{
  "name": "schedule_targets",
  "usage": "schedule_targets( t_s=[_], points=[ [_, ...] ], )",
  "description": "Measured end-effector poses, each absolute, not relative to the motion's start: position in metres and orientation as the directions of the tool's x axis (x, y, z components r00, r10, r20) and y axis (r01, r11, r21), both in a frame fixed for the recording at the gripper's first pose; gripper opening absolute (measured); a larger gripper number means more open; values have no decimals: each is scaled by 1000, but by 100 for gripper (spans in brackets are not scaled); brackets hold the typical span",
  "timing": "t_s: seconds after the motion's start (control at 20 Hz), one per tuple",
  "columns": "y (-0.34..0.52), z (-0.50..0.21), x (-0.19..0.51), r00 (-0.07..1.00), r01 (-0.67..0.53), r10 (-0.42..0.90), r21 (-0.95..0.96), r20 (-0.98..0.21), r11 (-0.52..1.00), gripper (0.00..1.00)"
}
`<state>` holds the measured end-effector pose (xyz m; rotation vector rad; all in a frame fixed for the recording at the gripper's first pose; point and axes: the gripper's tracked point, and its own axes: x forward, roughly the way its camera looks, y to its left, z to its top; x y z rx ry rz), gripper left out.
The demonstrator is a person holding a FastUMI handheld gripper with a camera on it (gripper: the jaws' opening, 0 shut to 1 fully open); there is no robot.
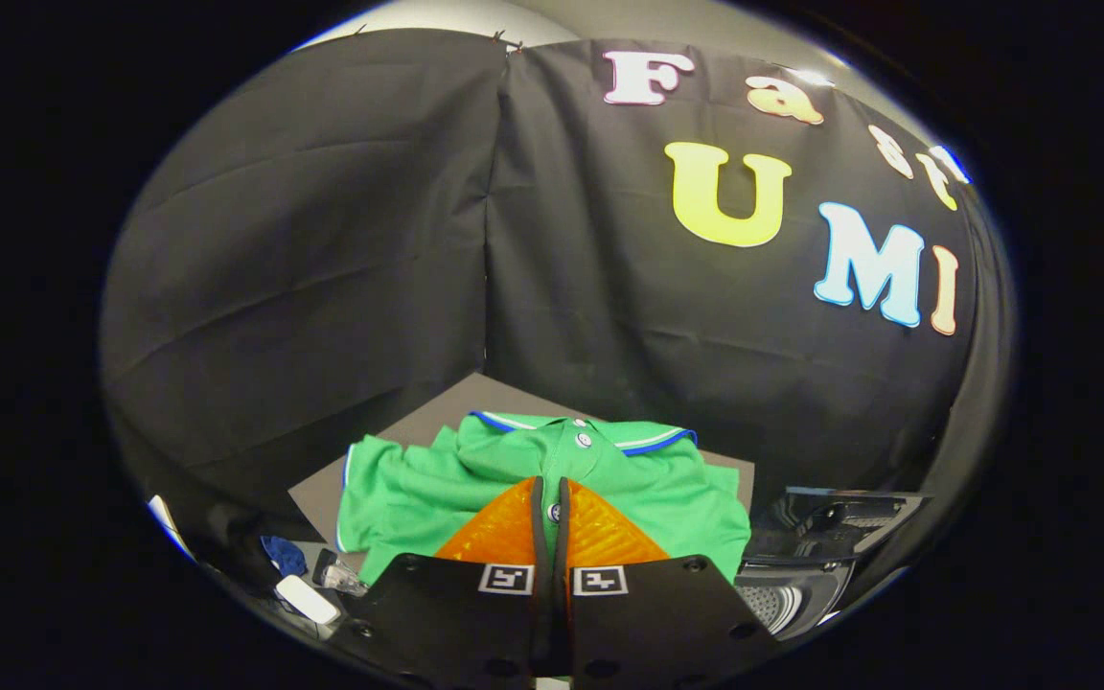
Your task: Put the clothes into the washing machine and then close the washing machine lid.
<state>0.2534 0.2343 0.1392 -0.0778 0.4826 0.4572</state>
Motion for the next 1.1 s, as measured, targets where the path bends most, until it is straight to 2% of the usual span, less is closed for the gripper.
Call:
schedule_targets(
  t_s=[0.55, 1.1],
  points=[
    [157, 198, 247, 829, -442, 439, 76, -346, 894, 1],
    [25, 206, 271, 895, -286, 319, 148, -313, 947, 1]
  ],
)
